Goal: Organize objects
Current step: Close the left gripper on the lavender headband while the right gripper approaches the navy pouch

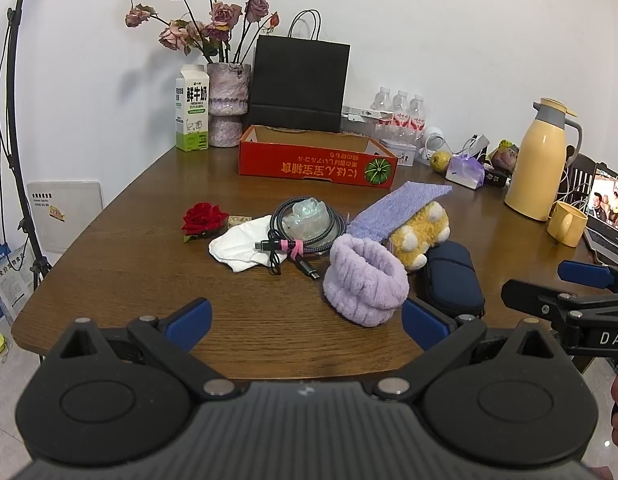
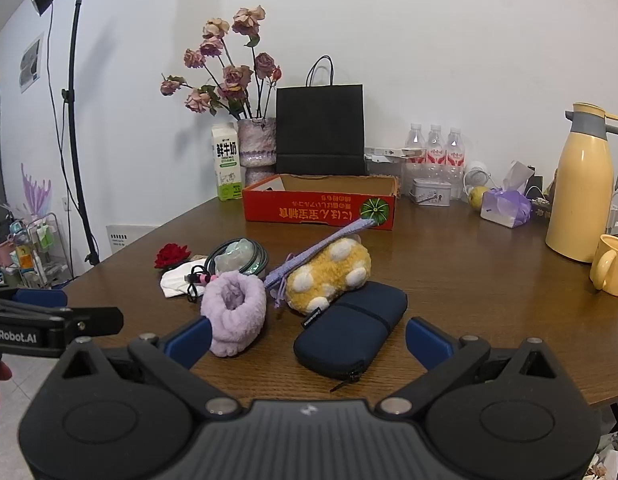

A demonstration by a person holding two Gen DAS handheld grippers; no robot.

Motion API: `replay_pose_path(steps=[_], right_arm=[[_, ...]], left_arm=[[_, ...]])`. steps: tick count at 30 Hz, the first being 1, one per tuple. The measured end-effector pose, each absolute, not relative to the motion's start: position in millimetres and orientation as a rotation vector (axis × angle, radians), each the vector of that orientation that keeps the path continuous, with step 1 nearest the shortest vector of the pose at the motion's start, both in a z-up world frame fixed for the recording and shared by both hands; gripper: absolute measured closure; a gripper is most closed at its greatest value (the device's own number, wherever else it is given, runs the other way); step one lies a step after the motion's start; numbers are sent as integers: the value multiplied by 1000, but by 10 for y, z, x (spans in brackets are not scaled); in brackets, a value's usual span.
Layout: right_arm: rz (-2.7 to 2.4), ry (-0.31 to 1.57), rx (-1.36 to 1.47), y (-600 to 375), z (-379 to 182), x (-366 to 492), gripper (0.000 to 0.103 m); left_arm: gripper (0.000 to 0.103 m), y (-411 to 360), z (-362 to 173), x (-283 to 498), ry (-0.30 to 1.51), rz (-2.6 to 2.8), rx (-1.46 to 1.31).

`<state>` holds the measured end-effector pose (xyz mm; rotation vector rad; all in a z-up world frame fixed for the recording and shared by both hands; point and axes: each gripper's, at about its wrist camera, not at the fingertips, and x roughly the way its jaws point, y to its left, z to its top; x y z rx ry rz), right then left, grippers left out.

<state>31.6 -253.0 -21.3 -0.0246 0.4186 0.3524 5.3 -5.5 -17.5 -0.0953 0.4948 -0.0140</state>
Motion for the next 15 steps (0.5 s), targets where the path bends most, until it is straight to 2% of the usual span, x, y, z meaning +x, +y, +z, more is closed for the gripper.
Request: replay_pose_path(steps=[15], right_arm=[[326, 451, -52, -2555, -372, 489, 0]], left_arm=[[0, -187, -320, 288, 522, -50, -81]])
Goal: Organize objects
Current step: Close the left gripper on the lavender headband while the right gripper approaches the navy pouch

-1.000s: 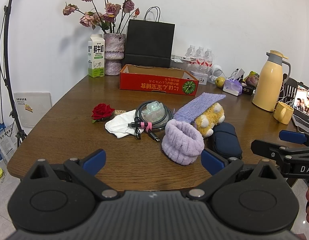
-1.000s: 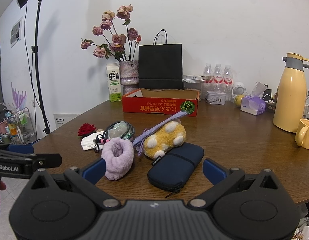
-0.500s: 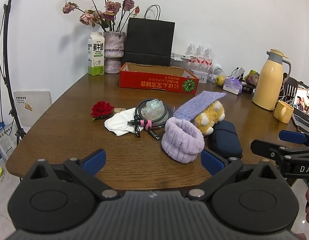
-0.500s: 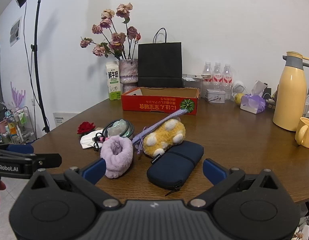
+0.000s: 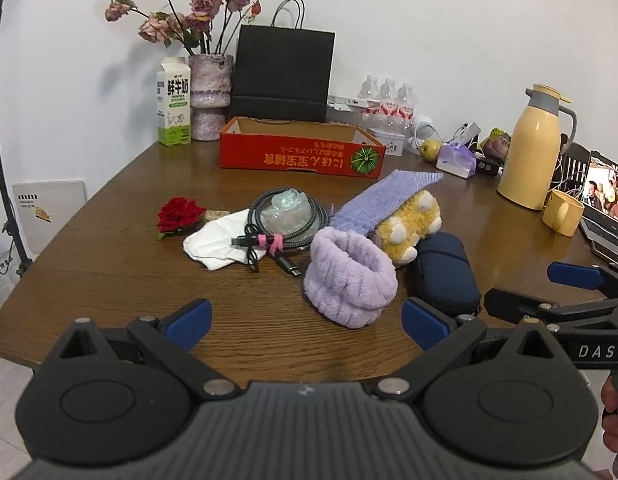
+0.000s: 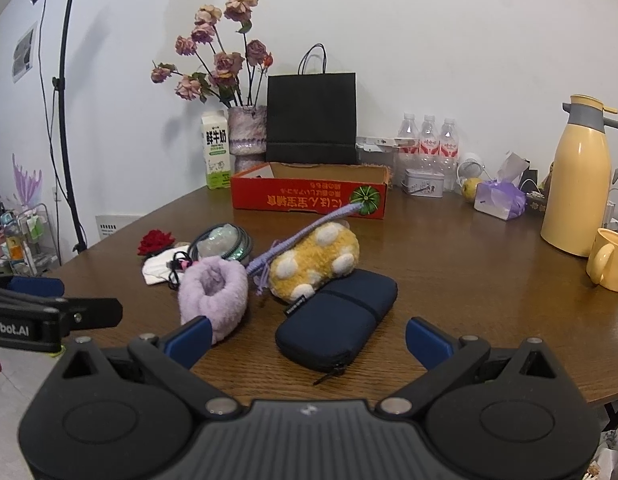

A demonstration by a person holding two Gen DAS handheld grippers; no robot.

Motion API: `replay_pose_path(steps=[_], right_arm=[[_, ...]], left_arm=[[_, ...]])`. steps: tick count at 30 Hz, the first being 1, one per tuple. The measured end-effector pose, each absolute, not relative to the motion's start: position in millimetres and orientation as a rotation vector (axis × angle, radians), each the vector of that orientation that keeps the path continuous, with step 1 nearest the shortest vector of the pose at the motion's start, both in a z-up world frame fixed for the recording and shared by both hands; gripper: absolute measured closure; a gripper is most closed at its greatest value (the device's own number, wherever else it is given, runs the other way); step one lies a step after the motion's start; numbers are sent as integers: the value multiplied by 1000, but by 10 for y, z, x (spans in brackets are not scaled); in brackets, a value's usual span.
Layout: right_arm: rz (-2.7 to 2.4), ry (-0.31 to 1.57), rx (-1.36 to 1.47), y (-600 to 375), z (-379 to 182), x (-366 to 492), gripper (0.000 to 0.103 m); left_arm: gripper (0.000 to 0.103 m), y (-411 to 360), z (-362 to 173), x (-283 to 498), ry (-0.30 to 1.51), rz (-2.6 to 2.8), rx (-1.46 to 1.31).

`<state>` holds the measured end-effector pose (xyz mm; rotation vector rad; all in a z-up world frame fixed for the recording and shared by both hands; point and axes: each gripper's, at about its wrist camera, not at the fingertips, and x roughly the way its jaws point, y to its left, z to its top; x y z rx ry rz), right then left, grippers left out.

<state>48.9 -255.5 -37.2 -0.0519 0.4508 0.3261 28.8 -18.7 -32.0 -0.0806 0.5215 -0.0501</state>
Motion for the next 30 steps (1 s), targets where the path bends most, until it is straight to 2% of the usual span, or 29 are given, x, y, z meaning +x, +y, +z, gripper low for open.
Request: replay_pose_path(steps=[19, 30], right_arm=[[309, 512, -85, -2502, -689, 1057, 0], [329, 545, -131, -2225, -866, 1377, 0]], left_arm=[[0, -414, -463, 944, 530, -56, -82], [0, -458, -656, 1335, 614, -18, -155]])
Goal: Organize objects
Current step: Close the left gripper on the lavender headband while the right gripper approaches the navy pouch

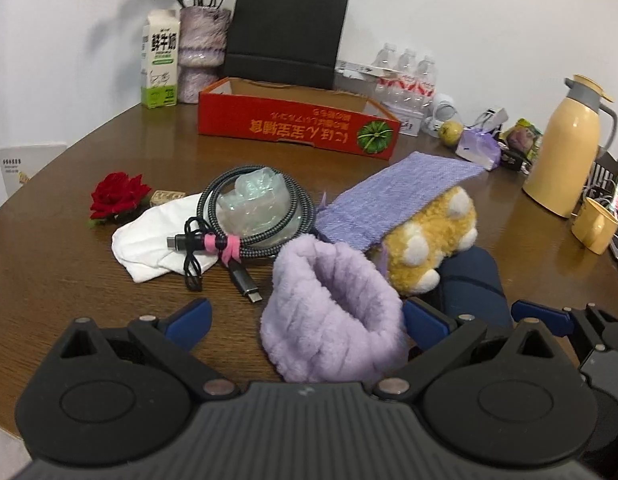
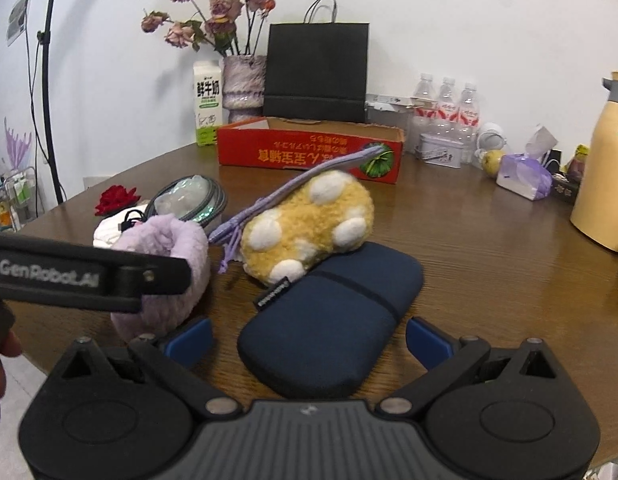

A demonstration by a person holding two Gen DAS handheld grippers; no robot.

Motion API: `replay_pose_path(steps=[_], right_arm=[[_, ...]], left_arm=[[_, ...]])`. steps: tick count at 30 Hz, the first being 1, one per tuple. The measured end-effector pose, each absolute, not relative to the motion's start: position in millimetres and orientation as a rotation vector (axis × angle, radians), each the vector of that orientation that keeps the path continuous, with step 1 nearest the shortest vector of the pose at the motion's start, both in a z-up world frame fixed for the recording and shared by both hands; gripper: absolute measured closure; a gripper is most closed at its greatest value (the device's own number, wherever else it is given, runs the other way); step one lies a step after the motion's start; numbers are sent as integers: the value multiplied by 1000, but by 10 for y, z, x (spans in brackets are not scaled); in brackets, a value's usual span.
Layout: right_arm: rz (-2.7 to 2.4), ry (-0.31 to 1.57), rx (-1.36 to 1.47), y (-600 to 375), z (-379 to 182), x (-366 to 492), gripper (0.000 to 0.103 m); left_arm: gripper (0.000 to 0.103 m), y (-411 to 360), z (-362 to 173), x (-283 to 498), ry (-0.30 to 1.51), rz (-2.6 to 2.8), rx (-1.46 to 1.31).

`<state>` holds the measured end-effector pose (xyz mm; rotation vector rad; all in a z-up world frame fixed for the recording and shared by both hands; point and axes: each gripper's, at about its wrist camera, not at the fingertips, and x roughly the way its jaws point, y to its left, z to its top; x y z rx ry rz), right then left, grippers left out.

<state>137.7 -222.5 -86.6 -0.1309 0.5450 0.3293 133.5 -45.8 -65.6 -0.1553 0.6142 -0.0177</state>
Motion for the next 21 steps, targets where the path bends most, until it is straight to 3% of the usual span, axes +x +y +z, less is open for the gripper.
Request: replay_pose_path(steps=[21], right_arm=[[254, 544, -60, -2456, -1038, 1562, 0]], left_arm=[[0, -445, -807, 1456, 635, 39, -174]])
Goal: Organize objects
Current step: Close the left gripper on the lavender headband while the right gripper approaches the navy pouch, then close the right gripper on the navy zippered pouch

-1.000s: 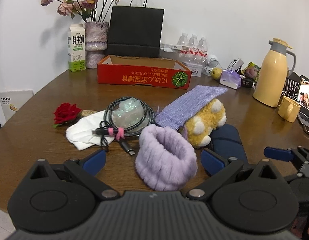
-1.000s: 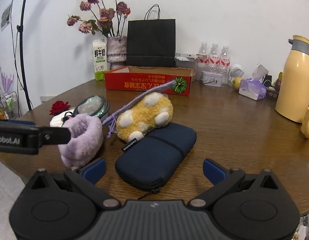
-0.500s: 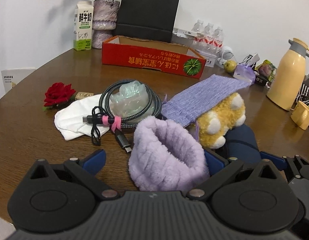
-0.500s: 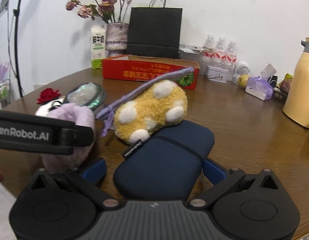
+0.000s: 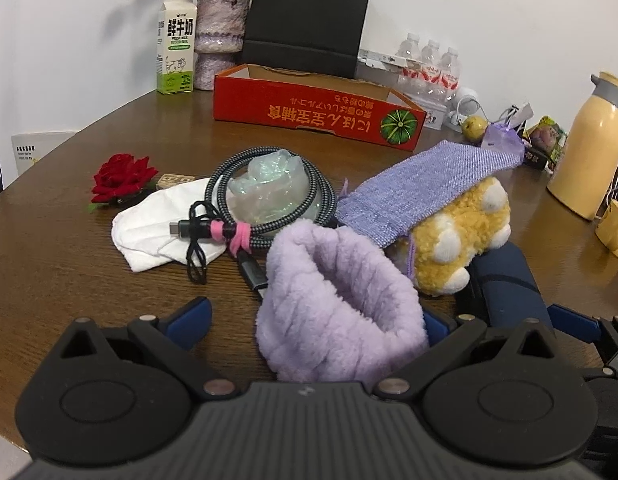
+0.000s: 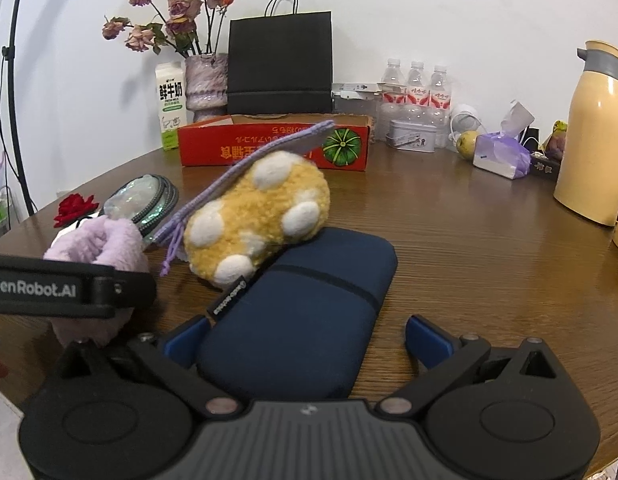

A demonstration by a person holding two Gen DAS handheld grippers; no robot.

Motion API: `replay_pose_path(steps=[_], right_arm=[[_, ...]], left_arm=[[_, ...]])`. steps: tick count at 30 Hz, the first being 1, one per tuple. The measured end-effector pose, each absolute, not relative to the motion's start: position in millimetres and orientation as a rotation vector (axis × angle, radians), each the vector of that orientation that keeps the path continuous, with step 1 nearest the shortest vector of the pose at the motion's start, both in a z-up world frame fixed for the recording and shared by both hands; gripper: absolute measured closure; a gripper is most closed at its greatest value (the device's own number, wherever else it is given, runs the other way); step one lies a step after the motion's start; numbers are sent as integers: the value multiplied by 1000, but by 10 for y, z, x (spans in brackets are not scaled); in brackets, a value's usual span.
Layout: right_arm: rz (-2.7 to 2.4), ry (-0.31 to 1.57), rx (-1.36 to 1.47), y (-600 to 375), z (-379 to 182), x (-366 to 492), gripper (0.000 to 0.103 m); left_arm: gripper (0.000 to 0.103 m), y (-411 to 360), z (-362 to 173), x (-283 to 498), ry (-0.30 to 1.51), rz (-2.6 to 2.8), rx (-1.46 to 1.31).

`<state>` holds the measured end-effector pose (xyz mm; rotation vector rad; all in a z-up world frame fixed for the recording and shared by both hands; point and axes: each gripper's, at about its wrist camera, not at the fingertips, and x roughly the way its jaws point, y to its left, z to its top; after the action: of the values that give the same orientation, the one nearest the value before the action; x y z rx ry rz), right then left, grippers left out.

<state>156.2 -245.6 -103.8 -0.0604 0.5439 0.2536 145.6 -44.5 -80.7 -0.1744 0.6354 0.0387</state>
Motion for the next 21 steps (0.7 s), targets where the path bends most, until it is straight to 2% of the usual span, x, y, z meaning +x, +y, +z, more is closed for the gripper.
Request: replay_pose_path(steps=[4, 6, 9, 12, 15, 21], right_arm=[[246, 543, -57, -2521, -1040, 1558, 0], [243, 544, -55, -2535, -1039, 1552, 0], [248, 548, -45, -2539, -1030, 1543, 0], [264, 552, -31, -2523, -1022, 1536, 0], [271, 557, -25, -2488, -1012, 1552, 0], [201, 575, -31, -2372, -1001, 1680, 0]], left_arm=[[14, -409, -810, 1402, 614, 27, -178], [30, -396, -811, 1370, 602, 6, -179], [48, -410, -802, 1344, 601, -9, -160], [59, -404, -794, 1315, 600, -31, -160], [64, -418, -777, 1279, 583, -37, -139], [65, -443, -787, 1249, 573, -42, -122]])
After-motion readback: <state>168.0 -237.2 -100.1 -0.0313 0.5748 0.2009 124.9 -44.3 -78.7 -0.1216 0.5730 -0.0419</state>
